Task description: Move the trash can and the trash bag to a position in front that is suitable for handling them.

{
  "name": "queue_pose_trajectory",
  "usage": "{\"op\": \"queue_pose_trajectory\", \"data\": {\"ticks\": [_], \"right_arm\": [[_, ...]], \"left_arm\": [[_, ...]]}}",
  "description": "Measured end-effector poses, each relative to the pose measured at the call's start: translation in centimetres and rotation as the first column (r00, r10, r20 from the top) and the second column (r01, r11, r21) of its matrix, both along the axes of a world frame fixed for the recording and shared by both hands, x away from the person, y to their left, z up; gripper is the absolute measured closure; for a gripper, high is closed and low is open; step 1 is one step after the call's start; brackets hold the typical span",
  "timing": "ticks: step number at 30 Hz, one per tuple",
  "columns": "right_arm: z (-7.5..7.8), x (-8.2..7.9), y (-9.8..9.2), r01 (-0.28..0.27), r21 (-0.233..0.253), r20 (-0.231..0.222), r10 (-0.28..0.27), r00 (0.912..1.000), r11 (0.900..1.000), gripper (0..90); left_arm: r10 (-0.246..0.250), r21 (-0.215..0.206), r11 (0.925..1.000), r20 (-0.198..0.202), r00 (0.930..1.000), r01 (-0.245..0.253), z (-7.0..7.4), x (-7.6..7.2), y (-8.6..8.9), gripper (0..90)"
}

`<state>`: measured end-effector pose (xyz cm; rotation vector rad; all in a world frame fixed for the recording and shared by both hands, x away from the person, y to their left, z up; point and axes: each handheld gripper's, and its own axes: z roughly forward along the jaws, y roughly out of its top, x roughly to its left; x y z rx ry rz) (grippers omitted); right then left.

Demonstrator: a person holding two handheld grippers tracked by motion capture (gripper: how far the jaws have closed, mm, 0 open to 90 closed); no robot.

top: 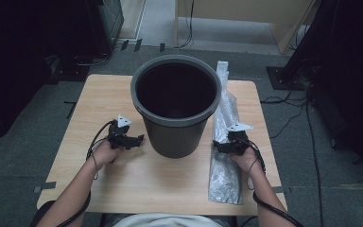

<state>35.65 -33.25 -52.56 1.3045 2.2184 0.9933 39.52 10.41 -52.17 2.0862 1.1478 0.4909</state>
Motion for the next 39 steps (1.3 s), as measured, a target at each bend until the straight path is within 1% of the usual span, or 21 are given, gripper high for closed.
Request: {"op": "queue_pose_trajectory", "data": {"ticks": [17,19,21,23,25,26,27,28,29,30,33,35,36,37,38,39], "right_arm": [[0.0,0.0,0.0,-0.001,0.001,-0.001,0.001,1.0,1.0,13.8],[0.0,0.0,0.0,-0.002,0.001,-0.001,0.002,1.0,1.0,13.7],[0.0,0.0,0.0,-0.003,0.0,0.001,0.003,1.0,1.0,13.7],[0.0,0.0,0.0,-0.003,0.0,0.001,0.003,1.0,1.0,13.7],[0.0,0.0,0.0,-0.004,0.0,0.001,0.004,1.0,1.0,13.7],[0.0,0.1,0.0,-0.004,0.0,0.001,0.004,1.0,1.0,13.6],[0.0,0.1,0.0,-0.004,0.0,0.001,0.004,1.0,1.0,13.6],[0.0,0.1,0.0,-0.005,0.0,0.002,0.005,1.0,1.0,13.6],[0.0,0.1,0.0,-0.005,0.0,0.002,0.005,1.0,1.0,13.6],[0.0,0.1,0.0,-0.005,0.0,0.002,0.005,1.0,1.0,13.6],[0.0,0.1,0.0,-0.005,0.0,0.002,0.005,1.0,1.0,13.6],[0.0,0.1,0.0,-0.005,0.0,0.002,0.005,1.0,1.0,13.6],[0.0,0.1,0.0,-0.005,0.0,0.002,0.005,1.0,1.0,13.6],[0.0,0.1,0.0,-0.005,0.0,0.002,0.005,1.0,1.0,13.6],[0.0,0.1,0.0,-0.004,0.001,0.002,0.004,1.0,1.0,13.6],[0.0,0.1,0.0,-0.004,0.001,0.002,0.004,1.0,1.0,13.6]], "left_arm": [[0.017,-0.001,0.9999,0.001,0.9999,-0.017,0.0,0.0,-0.1,10.1],[0.013,-0.005,0.9999,0.002,0.9999,-0.013,0.0,0.1,0.0,10.6],[0.017,-0.01,0.9998,0.006,0.9998,-0.017,0.0,0.2,0.0,13.2],[0.026,-0.017,0.9995,-0.004,0.9997,-0.026,0.1,0.4,0.2,13.3],[0.032,-0.014,0.9994,-0.006,0.9995,-0.032,0.2,0.4,0.2,13.7],[0.042,-0.023,0.9988,-0.009,0.9991,-0.043,0.2,0.5,0.2,13.7],[0.042,-0.023,0.9988,-0.009,0.9991,-0.043,0.2,0.5,0.2,13.7],[0.068,-0.045,0.9966,-0.026,0.9974,-0.069,0.3,0.6,0.1,13.7],[0.068,-0.045,0.9966,-0.026,0.9974,-0.069,0.3,0.6,0.1,13.7],[0.079,-0.064,0.9945,-0.051,0.9956,-0.082,0.5,0.6,0.0,13.8],[0.074,-0.059,0.9953,-0.054,0.9958,-0.077,0.8,0.6,0.0,14.8],[0.067,-0.066,0.9954,-0.049,0.9966,-0.07,1.0,0.6,-0.1,14.9],[0.053,-0.044,0.9976,-0.031,0.9981,-0.054,1.3,0.6,-0.1,14.8],[0.053,-0.044,0.9976,-0.031,0.9981,-0.054,1.3,0.6,-0.1,14.8],[0.063,-0.033,0.9973,-0.056,0.9965,-0.065,1.7,0.7,0.0,15.1],[0.063,-0.033,0.9973,-0.056,0.9965,-0.065,1.7,0.7,0.0,17.9]]}}
